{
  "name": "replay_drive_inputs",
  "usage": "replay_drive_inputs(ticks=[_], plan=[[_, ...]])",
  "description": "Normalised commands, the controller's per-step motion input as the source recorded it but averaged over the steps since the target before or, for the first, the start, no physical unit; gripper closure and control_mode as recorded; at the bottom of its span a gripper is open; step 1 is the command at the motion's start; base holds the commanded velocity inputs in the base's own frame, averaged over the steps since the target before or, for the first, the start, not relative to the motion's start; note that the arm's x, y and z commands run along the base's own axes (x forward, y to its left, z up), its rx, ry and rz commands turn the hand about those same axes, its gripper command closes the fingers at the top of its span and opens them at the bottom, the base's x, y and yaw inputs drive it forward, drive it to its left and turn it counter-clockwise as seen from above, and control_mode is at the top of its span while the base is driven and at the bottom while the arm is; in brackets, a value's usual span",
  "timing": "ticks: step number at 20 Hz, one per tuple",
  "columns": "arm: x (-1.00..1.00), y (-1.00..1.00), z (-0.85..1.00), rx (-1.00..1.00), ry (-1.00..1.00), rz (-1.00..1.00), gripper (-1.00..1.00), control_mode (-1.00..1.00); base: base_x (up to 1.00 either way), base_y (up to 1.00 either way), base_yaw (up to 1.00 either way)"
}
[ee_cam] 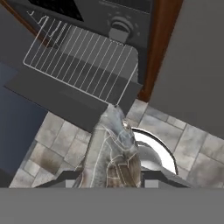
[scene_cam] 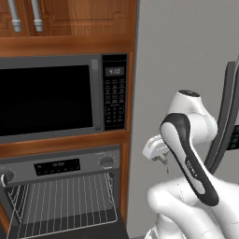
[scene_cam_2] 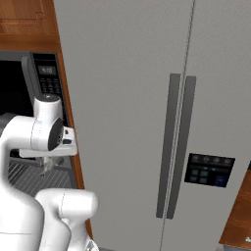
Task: Take the fish from the oven and place it on the plate on the counter.
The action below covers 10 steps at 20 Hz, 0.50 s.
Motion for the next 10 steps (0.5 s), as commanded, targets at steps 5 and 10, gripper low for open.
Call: replay_drive_inputs(ticks=[5, 10], plan=[[-0.37, -0.63, 0.39, -0.12, -0.14, -0.02, 1.0, -1.0, 0.0, 0.0, 0.0], [-0.4, -0.4, 0.44, -0.04, -0.07, -0.11, 1.0, -1.0, 0.0, 0.0, 0.0]])
